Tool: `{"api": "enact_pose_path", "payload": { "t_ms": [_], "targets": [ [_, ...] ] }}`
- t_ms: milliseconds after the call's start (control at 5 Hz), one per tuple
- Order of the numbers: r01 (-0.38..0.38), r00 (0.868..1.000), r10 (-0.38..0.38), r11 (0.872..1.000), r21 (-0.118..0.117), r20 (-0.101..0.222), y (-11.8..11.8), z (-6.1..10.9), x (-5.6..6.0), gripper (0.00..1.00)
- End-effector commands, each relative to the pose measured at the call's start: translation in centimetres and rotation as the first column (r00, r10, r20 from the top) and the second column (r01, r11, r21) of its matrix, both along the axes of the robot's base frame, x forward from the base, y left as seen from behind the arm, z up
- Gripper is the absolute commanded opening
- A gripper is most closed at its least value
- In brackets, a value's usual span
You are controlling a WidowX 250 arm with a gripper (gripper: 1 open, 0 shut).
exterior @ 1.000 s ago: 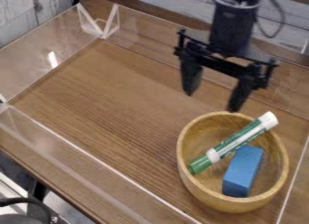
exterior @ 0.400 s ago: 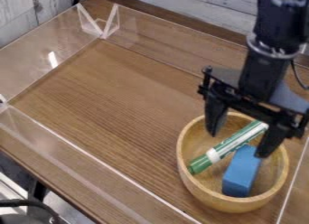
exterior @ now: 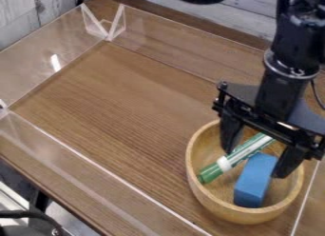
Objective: Remove the blue block from inside the brown bowl and put it on the table
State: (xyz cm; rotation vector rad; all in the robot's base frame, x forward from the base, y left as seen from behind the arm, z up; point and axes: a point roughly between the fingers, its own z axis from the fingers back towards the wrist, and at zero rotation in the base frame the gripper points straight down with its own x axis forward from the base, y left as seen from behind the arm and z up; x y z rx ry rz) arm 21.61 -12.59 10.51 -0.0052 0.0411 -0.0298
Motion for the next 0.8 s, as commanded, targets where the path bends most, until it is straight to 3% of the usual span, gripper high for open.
{"api": "enact_pose_path", "payload": {
  "t_ms": [0,600],
  "targets": [
    [0.001,0.999,0.000,1.000,-0.026,0.053,-0.05,1.03,0.39,1.00],
    [-0.009,0.998,0.012,0.999,-0.046,0.066,0.41,0.86,0.56,1.00]
  ]
}}
